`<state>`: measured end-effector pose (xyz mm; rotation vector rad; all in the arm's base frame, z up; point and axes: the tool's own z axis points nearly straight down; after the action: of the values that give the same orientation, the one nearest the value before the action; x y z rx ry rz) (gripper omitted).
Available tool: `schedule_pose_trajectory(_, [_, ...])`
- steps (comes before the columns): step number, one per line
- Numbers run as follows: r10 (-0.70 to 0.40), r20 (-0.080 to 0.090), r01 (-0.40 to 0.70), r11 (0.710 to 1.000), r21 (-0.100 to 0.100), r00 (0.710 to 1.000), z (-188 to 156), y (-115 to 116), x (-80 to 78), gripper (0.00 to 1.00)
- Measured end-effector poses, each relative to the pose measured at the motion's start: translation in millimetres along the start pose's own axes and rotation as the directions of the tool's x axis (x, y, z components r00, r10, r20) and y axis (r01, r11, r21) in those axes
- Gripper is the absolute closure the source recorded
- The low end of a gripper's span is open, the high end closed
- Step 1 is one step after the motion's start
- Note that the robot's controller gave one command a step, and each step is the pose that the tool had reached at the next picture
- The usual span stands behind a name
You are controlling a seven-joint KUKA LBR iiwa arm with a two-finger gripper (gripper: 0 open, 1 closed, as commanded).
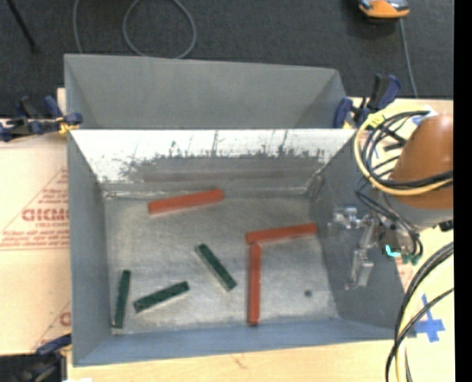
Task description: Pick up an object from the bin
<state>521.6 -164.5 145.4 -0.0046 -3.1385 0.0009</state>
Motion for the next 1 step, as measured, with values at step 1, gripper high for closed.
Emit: schedule_pose_trajectory(1, [0.168,0.002,-0.168,0.986,-0.002,0.986,77.4,30.3,29.7,0.0])
